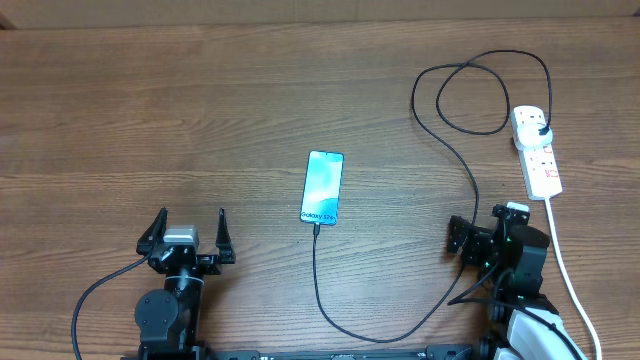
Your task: Plug charger to phone and switch on socket
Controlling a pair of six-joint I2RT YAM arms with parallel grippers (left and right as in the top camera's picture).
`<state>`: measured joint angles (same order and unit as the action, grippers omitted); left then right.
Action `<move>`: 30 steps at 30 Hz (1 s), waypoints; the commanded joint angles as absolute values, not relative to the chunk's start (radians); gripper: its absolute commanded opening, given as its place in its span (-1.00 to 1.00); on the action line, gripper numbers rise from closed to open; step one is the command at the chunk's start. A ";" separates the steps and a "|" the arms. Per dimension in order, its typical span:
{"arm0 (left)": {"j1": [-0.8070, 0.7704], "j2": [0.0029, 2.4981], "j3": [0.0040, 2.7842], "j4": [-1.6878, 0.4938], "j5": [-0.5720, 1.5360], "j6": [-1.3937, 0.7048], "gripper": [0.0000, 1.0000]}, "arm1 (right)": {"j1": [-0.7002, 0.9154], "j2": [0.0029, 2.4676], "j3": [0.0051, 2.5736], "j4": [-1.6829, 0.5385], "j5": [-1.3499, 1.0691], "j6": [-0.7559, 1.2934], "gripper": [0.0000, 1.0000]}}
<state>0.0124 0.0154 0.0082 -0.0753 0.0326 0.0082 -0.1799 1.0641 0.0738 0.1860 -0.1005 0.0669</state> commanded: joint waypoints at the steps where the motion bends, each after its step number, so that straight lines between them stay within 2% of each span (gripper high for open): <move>1: 0.008 0.004 0.005 -0.078 0.029 0.030 1.00 | -0.174 1.046 0.038 0.171 -0.088 0.073 1.00; 12: 0.008 0.004 0.005 -0.078 0.029 0.030 1.00 | -0.173 0.962 0.007 0.133 -0.088 0.074 1.00; 30: 0.008 0.004 0.005 -0.078 0.029 0.030 0.99 | -0.173 0.682 0.007 0.004 -0.092 0.078 1.00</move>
<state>0.0124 0.0154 0.0082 -0.0753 0.0326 0.0082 -0.1795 0.7162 0.0181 0.0048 -0.0967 0.0742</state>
